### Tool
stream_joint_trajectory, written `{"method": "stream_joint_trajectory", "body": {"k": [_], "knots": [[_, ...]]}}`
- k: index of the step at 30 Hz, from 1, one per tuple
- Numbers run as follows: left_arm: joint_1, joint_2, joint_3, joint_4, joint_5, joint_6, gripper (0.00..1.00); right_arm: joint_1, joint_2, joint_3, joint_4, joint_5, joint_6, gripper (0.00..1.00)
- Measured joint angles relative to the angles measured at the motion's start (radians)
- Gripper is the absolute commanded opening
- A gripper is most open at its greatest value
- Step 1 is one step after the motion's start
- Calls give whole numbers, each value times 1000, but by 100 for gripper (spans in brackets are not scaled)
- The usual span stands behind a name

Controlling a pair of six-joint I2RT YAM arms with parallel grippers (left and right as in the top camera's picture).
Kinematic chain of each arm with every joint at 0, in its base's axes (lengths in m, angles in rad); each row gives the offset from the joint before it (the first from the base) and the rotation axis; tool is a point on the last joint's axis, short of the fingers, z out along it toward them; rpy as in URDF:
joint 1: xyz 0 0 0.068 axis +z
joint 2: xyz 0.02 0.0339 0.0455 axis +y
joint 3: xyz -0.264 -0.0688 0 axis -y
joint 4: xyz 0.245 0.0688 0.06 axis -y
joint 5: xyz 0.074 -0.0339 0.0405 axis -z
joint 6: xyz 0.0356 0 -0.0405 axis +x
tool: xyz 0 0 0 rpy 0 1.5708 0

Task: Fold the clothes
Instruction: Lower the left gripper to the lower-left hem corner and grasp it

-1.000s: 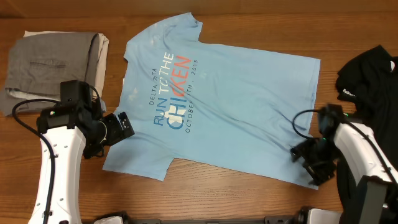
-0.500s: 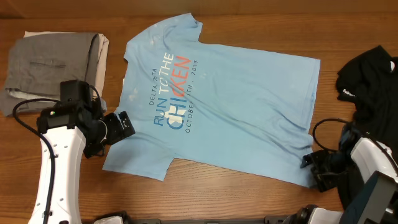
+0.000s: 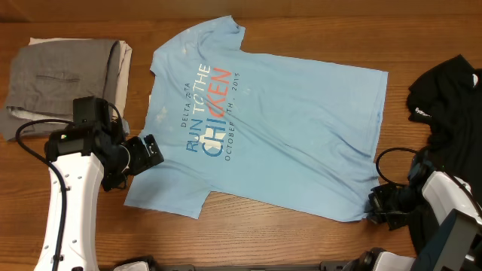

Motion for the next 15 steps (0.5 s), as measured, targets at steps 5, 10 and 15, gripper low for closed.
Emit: {"method": "stream_joint_trajectory", "body": {"k": [5,10,15], "knots": [[0,0,-41,41,-1,0,100,0,0,0,0,-2,2,13],[0,0,-173,159,-30,-10,90,0,0,0,0,-2,2,13],[0,1,-253,232,-109,-32,91,0,0,0,1,-3,2,14]]}}
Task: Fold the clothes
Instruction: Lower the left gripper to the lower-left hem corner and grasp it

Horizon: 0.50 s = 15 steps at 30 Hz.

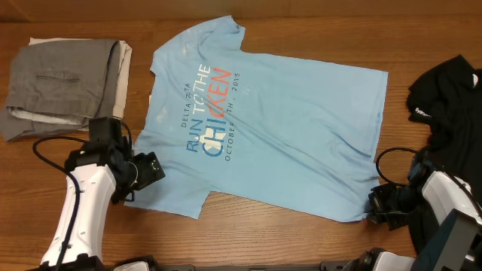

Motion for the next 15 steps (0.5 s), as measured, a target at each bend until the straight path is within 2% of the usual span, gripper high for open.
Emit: {"method": "stream_joint_trajectory", "body": {"k": [6,10,12,13,15], "knots": [[0,40,-14,67,-98,-10,85,0,0,0,0,0,-1,14],[0,182,-14,124,-167,-10,84,0,0,0,1,0,-1,15],[0,237,-14,125,-176,-11,77,0,0,0,0,-1,-1,14],[0,264,-14,124,-174,-14,68,0,0,0,1,-1,0,14],[0,270,-10,114,-178,-19,64,0,0,0,2,-1,-1,14]]}}
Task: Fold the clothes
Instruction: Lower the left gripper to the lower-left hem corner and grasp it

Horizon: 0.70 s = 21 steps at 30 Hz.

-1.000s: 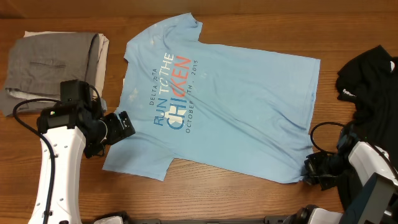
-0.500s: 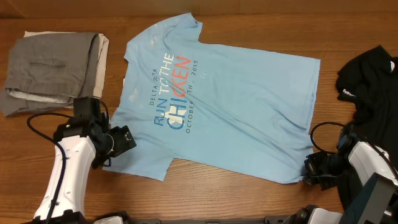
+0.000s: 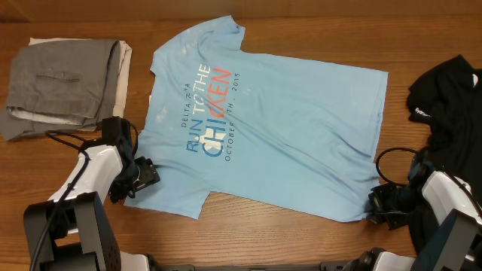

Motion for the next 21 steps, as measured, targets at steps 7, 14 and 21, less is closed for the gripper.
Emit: {"method": "stream_joint_trajectory", "body": {"k": [7,14,21], "knots": [[0,8,3,-52,0,-11,76,0,0,0,0,0,0,14],[1,8,0,-52,-4,-21,56,0,0,0,0,0,0,14],[-2,0,-20,-13,26,-52,4,0,0,0,-1,0,0,13]]}}
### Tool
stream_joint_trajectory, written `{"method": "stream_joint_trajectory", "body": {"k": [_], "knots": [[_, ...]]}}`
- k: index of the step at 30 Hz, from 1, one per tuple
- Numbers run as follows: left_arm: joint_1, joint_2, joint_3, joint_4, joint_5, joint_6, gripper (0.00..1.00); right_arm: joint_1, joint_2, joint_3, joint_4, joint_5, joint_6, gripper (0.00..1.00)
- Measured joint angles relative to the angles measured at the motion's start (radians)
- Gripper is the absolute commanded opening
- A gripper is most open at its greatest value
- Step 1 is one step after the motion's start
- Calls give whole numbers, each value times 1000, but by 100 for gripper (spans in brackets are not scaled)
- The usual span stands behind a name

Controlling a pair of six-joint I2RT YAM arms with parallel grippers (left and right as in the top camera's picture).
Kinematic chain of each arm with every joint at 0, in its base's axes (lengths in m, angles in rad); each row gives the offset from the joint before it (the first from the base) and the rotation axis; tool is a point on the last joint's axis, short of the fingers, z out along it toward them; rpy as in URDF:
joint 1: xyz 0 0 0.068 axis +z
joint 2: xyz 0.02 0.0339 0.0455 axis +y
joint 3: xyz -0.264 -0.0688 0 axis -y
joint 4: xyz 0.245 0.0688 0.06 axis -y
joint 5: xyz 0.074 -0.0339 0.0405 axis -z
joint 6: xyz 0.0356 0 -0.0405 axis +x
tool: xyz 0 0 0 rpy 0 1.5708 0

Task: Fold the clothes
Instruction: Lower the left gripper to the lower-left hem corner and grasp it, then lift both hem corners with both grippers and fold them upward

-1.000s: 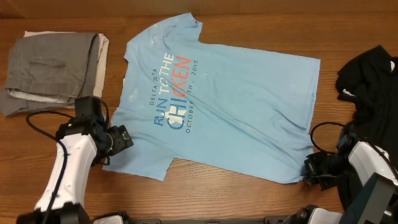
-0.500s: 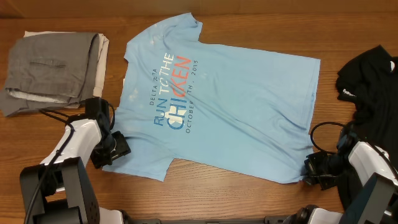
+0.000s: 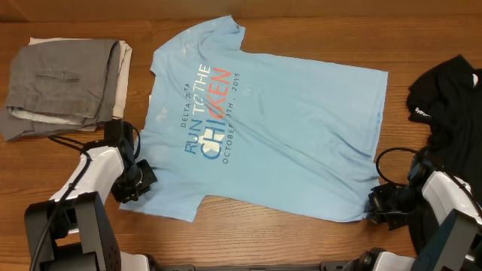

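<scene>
A light blue T-shirt (image 3: pixel 294 135) with the print "RUN TO THE CHIKEN" lies spread flat across the middle of the wooden table (image 3: pixel 256 237), collar to the far left. My left gripper (image 3: pixel 143 179) sits low at the edge of the shirt's near left sleeve, touching the cloth. My right gripper (image 3: pixel 374 205) rests at the shirt's near right hem corner. From overhead, neither gripper's jaws can be made out, nor whether they pinch the cloth.
A folded stack of grey clothes (image 3: pixel 64 79) lies at the far left. A crumpled black garment (image 3: pixel 448 98) lies at the right edge, above my right arm. Cables loop beside both arms.
My left gripper has slid a little nearer and inward along the sleeve edge. The sleeve's near corner has shifted slightly toward the table's front. The right arm has not moved.
My left gripper was first raised beside the sleeve, near the grey stack. It then stood lower and nearer, over the sleeve's edge, then down at the edge, and now against the cloth. My right gripper stayed at the hem corner throughout.
</scene>
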Motion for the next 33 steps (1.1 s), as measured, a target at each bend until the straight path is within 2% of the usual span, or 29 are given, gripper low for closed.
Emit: {"method": "stream_joint_trajectory", "body": {"k": [2,3,4,9,13,20,33], "knots": [[0,0,0,0,0,-6,4,0,0,0,0,0,0,13],[0,0,0,0,-1,-7,4,0,0,0,0,1,0,5],[0,0,0,0,-1,-7,4,0,0,0,-1,2,-1,4],[2,6,8,-60,-18,-7,4,0,0,3,-13,0,-7,4],[2,14,86,-229,-13,-11,4,8,5,29,-92,14,-32,4],[2,-52,266,-454,40,-14,4,137,8,99,-164,25,-37,4],[2,-179,409,-647,31,-14,4,242,10,329,-418,59,-37,4]]}}
